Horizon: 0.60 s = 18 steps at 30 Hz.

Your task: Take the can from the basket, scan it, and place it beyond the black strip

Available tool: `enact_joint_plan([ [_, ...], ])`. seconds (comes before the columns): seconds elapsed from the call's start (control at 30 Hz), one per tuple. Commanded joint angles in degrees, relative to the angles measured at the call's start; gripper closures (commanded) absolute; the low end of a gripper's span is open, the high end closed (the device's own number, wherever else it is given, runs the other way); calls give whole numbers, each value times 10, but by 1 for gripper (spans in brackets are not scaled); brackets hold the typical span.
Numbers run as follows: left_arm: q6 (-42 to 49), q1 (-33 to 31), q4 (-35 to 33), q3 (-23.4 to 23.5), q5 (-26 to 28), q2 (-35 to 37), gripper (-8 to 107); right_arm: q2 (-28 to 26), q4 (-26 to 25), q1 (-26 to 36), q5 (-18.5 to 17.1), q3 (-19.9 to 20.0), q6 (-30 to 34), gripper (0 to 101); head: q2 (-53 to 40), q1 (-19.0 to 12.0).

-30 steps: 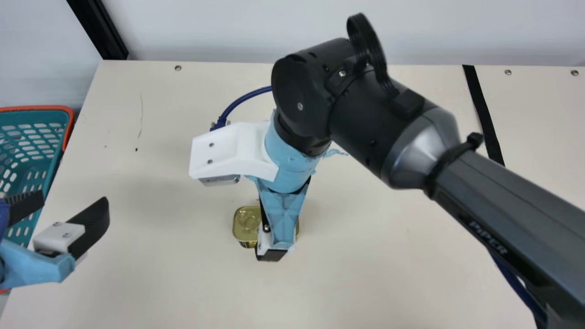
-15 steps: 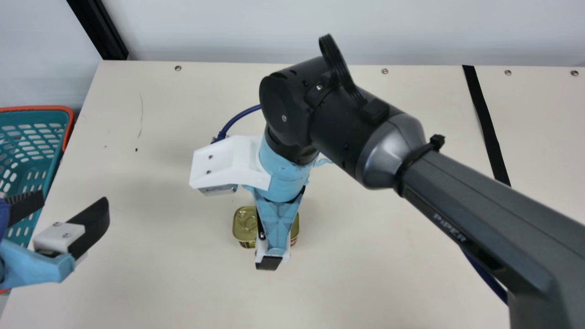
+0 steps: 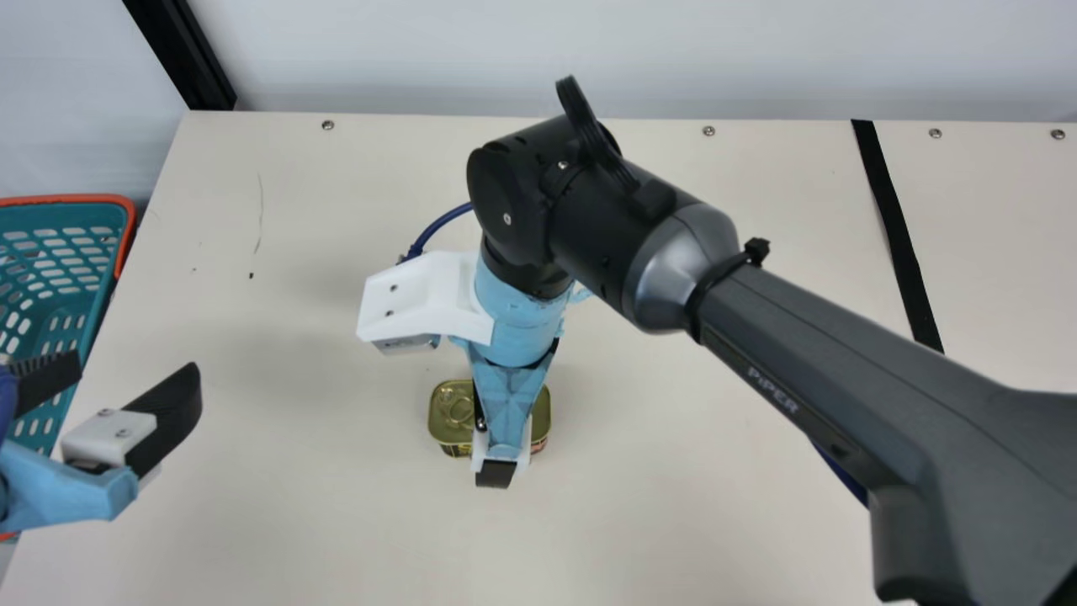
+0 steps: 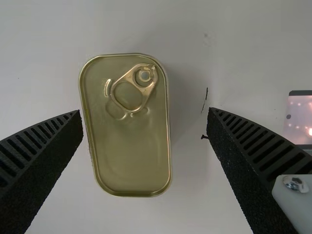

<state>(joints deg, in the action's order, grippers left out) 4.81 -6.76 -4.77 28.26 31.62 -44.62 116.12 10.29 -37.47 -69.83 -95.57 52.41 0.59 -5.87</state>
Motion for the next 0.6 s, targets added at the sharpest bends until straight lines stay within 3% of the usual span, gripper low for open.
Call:
enact_joint_plan([
  [0.0,0,0,0,0,0,0,9,4,-1,1,-1,-2,-1,0,1,-3],
  [0.33,0,0,0,0,0,0,9,21,-4,1,-1,-6,-5,0,1,-3],
  [0.37,0,0,0,0,0,0,9,22,-5,0,-1,-6,-6,37,1,-3],
  [0.4,0,0,0,0,0,0,9,22,-6,-1,-1,-5,-6,101,1,-3],
  [0.57,0,0,0,0,0,0,9,17,-10,1,-1,-5,-11,101,1,-3],
])
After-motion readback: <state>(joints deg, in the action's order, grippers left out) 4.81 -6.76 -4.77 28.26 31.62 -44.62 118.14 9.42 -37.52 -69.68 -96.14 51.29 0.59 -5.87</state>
